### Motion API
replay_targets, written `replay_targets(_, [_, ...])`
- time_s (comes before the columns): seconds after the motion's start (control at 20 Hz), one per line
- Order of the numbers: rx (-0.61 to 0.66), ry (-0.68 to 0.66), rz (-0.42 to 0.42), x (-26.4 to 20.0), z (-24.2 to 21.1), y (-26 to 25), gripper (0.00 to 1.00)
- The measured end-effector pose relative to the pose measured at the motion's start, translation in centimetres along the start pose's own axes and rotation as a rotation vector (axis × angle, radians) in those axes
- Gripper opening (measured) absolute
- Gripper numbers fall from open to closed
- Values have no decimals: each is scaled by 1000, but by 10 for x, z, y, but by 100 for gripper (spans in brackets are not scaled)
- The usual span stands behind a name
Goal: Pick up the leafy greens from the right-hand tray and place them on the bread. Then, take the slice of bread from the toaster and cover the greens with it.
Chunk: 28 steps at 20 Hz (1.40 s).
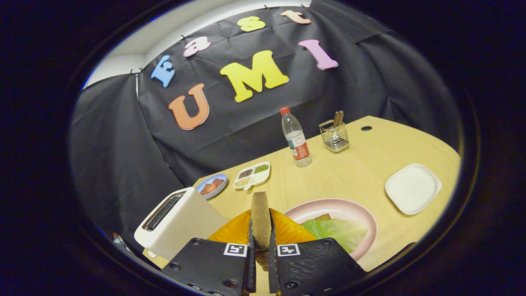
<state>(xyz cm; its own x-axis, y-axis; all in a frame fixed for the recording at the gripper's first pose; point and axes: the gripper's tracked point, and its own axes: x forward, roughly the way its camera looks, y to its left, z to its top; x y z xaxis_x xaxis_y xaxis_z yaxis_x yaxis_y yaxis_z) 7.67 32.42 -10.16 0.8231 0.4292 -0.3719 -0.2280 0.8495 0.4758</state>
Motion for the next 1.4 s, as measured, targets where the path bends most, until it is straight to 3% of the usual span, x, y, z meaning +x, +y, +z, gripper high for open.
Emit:
replay_targets(0.4, [66,1,-44,2,-7,-52,16])
replay_targets(0.55, [68,18,-65,1,-10,-75,24])
replay_targets(0.6, [68,18,-71,2,-10,-82,33])
replay_targets(0.8, [51,41,-84,1,-9,-104,51])
replay_targets(0.95, [-22,34,-82,-6,0,-117,62])
replay_targets(1.0, [-57,20,-73,-11,6,-120,75])
replay_targets(1.15, [-191,-75,-66,-30,43,-130,91])
replay_targets(1.4, [-420,-271,-50,-71,104,-138,96])
